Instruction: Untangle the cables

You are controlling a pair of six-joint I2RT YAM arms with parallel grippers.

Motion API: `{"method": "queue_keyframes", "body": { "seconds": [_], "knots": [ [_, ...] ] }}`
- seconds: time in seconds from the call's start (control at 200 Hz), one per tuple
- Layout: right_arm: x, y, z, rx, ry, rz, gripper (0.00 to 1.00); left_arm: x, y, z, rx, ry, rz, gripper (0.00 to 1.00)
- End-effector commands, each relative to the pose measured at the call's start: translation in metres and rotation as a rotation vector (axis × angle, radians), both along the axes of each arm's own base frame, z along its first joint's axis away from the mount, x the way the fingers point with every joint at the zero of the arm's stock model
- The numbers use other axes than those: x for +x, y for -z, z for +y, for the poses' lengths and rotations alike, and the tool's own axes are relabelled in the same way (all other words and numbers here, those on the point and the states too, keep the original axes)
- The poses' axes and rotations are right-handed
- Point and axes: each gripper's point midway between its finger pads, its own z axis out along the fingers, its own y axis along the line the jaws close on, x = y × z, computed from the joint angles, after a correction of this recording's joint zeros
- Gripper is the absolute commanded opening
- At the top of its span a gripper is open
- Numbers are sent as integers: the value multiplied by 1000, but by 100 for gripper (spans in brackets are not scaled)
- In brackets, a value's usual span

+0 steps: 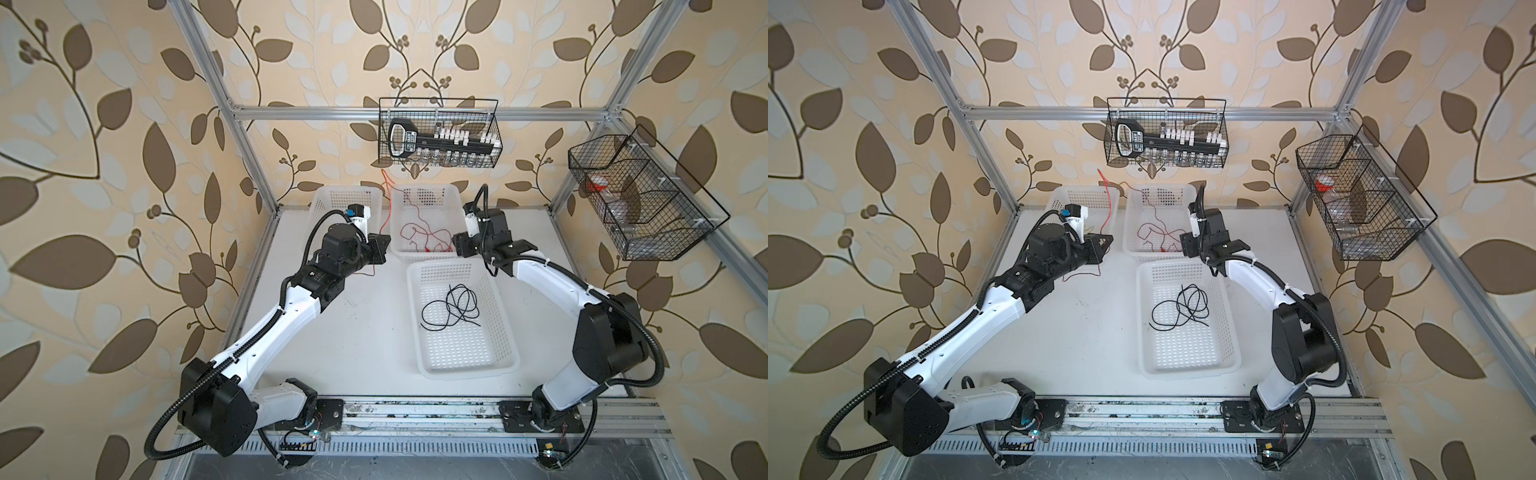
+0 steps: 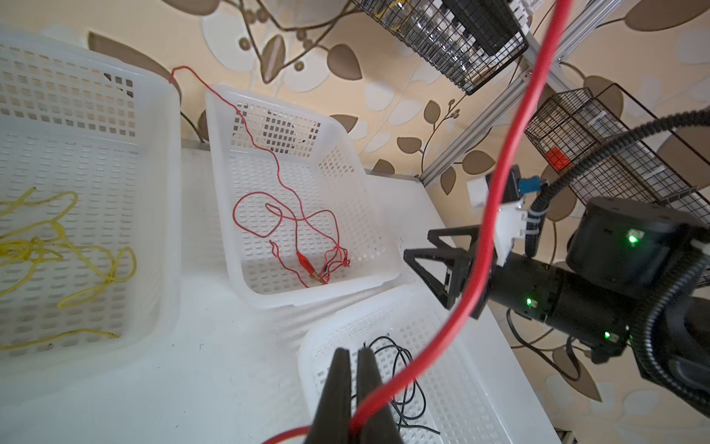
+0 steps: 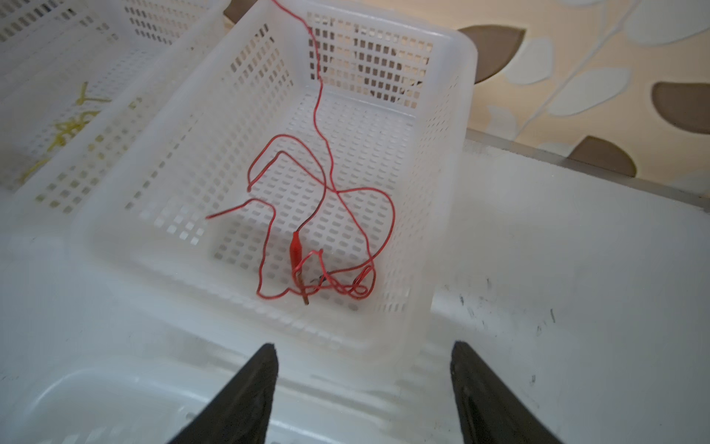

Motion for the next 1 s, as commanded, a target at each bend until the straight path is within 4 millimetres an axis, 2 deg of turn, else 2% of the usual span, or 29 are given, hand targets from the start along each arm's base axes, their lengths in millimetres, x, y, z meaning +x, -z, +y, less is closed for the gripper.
{"method": "queue_keyframes", "body": {
  "seconds": [0.0,0.135,0.32,0.45,0.65,0.865,0.91,0.995],
  "knots": [
    [-39,-21,49,110,-259,-69,73,0,-48,-14,-71,44,-107,0],
    [-80,-43,92,278,-457,-139,75,-1,-61,-22,-88,62,-124,0],
    [-112,-60,139,406,-593,-189,78,-8,-77,-34,-131,83,-139,0],
    [-122,-72,168,450,-647,-227,79,-14,-87,-40,-188,95,-140,0],
    [-121,-90,197,530,-667,-288,79,-25,-98,-43,-242,97,-154,0],
    [-109,-91,207,568,-631,-282,60,-30,-99,-34,-242,66,-164,0],
    [-108,-91,209,569,-632,-282,49,-30,-99,-33,-243,63,-165,0],
    [-105,-92,209,558,-627,-282,17,-31,-97,-29,-234,44,-165,0]
  ]
}}
